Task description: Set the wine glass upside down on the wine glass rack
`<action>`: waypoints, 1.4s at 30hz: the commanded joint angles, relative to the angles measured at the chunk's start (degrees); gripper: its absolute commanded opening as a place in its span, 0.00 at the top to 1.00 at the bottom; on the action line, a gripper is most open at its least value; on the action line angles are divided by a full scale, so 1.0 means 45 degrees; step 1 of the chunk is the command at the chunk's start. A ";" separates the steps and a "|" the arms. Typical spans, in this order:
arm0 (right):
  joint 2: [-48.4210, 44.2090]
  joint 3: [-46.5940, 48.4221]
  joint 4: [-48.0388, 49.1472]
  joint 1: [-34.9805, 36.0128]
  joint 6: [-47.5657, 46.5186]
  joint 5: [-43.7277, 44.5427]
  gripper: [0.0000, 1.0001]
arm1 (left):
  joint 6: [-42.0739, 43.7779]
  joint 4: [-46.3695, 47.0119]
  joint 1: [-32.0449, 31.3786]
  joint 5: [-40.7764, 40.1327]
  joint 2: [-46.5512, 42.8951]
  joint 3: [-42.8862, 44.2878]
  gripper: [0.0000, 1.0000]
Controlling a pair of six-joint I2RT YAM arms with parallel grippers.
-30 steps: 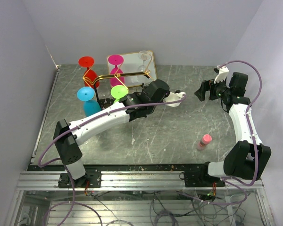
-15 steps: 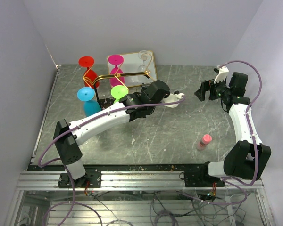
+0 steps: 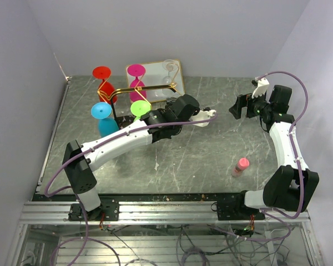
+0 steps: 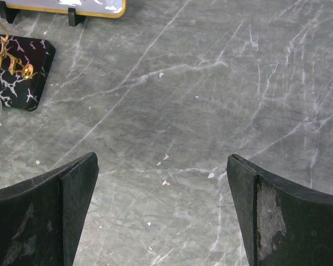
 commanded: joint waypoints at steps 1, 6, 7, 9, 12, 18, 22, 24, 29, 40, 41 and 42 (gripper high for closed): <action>0.0065 -0.0055 -0.0039 -0.0115 -0.0152 -0.0096 0.00 | 0.0165 -0.0380 -0.0029 -0.0446 -0.0218 -0.0176 0.50; 0.0078 -0.0053 -0.0036 -0.0115 -0.0143 -0.0097 0.00 | 0.0091 -0.0739 -0.0019 -0.0283 -0.0307 -0.0316 0.44; 0.0068 -0.0058 -0.0033 -0.0115 -0.0162 -0.0106 0.00 | 0.0083 -0.0791 -0.0010 -0.0261 -0.0339 -0.0347 0.42; 0.0073 -0.0058 -0.0045 -0.0115 -0.0156 -0.0097 0.00 | 0.0076 -0.0926 -0.0009 -0.0159 -0.0384 -0.0392 0.38; 0.0088 -0.0063 -0.0028 -0.0115 -0.0162 -0.0096 0.00 | -0.0039 -0.1156 0.0010 0.0044 -0.0504 -0.0396 0.34; 0.0123 -0.0053 -0.0031 -0.0115 -0.0163 -0.0112 0.00 | -0.0534 -0.1748 0.0097 0.0762 -0.0804 -0.0198 0.19; 0.0145 -0.0063 -0.0060 -0.0115 -0.0173 -0.0144 0.00 | -0.1157 -0.2251 0.0255 0.1639 -0.1119 0.0145 0.01; 0.0166 -0.0019 -0.0105 -0.0115 -0.0206 -0.0123 0.00 | -0.1552 -0.2606 0.0432 0.2251 -0.1297 0.0385 0.01; 0.0215 0.0025 -0.0138 -0.0115 -0.0250 -0.0014 0.00 | -0.2717 -0.3589 0.1279 0.4590 -0.1851 0.1466 0.01; 0.0681 0.0867 -0.1000 -0.0115 -0.0395 0.1273 0.00 | -0.6220 -0.1905 0.4619 0.8691 -0.4067 0.1878 0.01; 0.0893 0.1249 -0.1384 -0.0115 -0.0403 0.1882 0.00 | -0.7058 -0.0895 0.4977 0.7777 -0.4358 0.1531 0.01; 0.1134 0.1650 -0.1791 -0.0115 -0.0407 0.2659 0.00 | -0.7924 -0.0017 0.5461 0.6718 -0.4607 0.1295 0.01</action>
